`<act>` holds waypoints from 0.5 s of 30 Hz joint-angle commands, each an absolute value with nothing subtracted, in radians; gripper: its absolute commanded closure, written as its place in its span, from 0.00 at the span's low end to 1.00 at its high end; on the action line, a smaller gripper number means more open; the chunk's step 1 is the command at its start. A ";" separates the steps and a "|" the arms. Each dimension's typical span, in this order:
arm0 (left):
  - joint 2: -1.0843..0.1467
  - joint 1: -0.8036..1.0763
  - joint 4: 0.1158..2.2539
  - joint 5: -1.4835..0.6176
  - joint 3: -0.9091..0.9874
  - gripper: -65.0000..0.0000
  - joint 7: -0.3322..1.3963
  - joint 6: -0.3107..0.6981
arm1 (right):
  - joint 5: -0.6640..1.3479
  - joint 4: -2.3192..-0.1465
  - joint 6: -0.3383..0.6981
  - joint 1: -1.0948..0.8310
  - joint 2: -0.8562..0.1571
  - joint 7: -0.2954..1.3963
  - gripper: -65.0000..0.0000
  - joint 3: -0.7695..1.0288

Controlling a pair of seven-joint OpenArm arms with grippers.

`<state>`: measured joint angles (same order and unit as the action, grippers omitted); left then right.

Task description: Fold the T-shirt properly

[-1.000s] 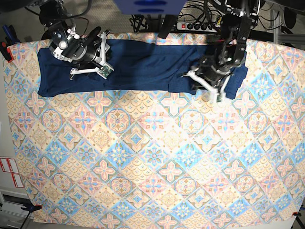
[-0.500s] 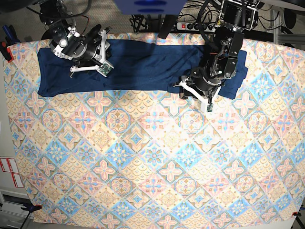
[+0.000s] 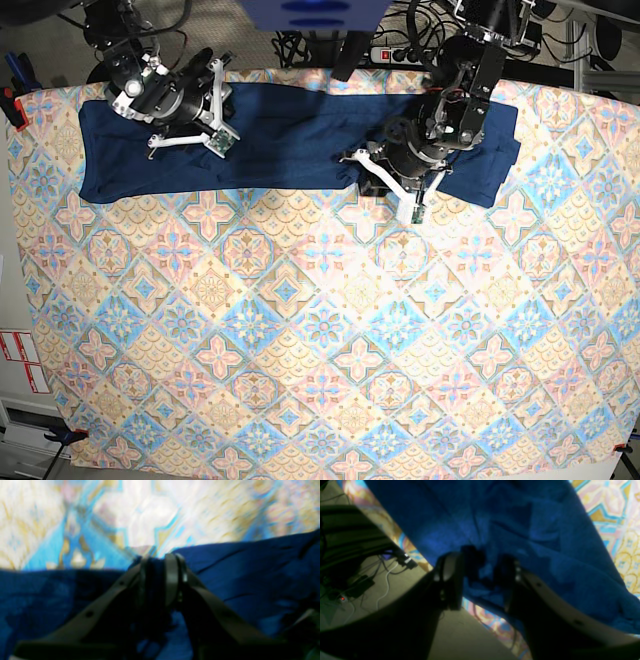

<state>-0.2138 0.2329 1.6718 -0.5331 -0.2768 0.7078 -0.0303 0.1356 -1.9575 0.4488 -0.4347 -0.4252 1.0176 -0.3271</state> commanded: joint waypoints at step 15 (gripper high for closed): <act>-0.231 0.414 1.863 -0.532 -0.081 0.79 0.708 0.018 | 0.142 -1.977 0.450 -0.433 -0.433 1.006 0.64 -0.321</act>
<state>-0.2302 0.4259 1.8534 -0.5251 -0.0795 0.7231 0.0105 0.1390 -1.9583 0.4492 -0.4351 -0.4244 1.0168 -0.3271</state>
